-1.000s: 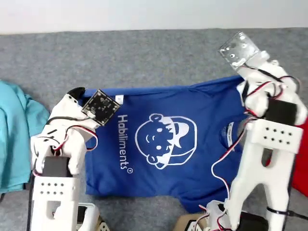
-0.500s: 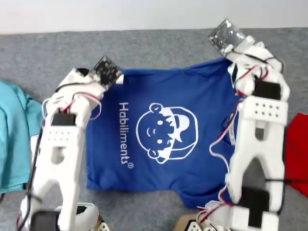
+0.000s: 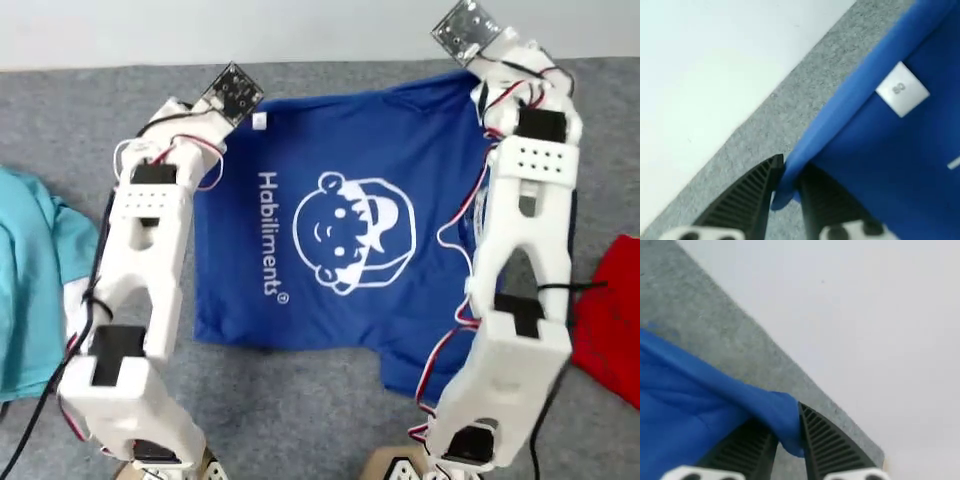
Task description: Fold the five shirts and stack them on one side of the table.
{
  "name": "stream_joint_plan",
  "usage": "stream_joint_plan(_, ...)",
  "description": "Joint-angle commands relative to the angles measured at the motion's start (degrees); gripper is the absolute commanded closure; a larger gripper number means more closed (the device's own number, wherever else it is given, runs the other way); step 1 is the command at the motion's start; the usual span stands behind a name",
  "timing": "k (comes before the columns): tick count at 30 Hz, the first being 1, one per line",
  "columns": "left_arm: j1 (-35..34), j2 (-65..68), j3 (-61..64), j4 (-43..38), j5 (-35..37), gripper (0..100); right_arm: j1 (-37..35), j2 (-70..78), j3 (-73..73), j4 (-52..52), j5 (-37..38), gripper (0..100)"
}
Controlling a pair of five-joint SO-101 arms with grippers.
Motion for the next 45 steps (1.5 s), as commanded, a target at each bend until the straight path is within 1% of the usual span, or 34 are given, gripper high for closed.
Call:
stream_joint_plan(1, -0.53, 1.85, -8.48, 4.48, -0.53, 100, -0.31, 2.24, -11.08, -0.22, 0.97, 98.7)
stream_joint_plan(6, -0.18, 3.78, -13.49, 9.76, -0.53, 100, -1.36, 4.70, -18.73, 5.93, 0.97, 98.7)
stream_joint_plan(9, 0.53, 3.69, -14.73, 14.33, -0.53, 100, -1.89, 4.44, -21.01, 11.65, 0.97, 98.7)
stream_joint_plan(15, 1.14, 3.69, -17.80, 31.56, -0.62, 100, -2.24, 4.53, -28.22, 29.41, 0.97, 98.7)
stream_joint_plan(19, 1.14, 3.69, -18.77, 42.81, -0.88, 100, -2.15, 4.44, -30.07, 41.10, 0.97, 98.7)
stream_joint_plan(20, 1.14, 3.69, -18.77, 45.10, -1.41, 100, -2.07, 4.44, -30.42, 43.74, 0.97, 98.7)
stream_joint_plan(24, 1.14, 3.69, -18.77, 53.80, -7.56, 100, -0.84, 4.44, -32.26, 53.67, 0.97, 98.7)
stream_joint_plan(26, 1.14, 3.69, -18.77, 58.11, -8.18, 100, -0.13, 4.44, -33.49, 58.68, 0.97, 98.7)
stream_joint_plan(27, 1.14, 3.69, -18.77, 60.13, -8.62, 100, 0.13, 4.44, -33.85, 60.26, 0.97, 98.7)
stream_joint_plan(29, 1.14, 3.69, -18.77, 64.09, -10.55, 100, 1.19, 4.18, -33.85, 60.62, 0.88, 98.7)
stream_joint_plan(31, 1.14, 3.78, -18.77, 66.64, -10.99, 100, 1.98, 3.65, -33.49, 60.62, 0.88, 98.7)
stream_joint_plan(35, 1.14, 3.87, -18.51, 67.78, -11.87, 100, 2.86, -0.92, -25.23, 60.62, 0.88, 98.7)
stream_joint_plan(39, 1.14, 4.22, -18.42, 68.57, -13.71, 100, 3.74, -10.07, -8.00, 60.62, 1.05, 98.7)
stream_joint_plan(44, 1.14, 4.13, -17.36, 69.80, -13.89, 99, 3.91, -21.05, 11.78, 60.44, 4.13, 98.7)
stream_joint_plan(45, 1.41, 3.96, -16.31, 69.80, -14.86, 99, 3.91, -22.73, 15.03, 60.44, 4.22, 98.7)
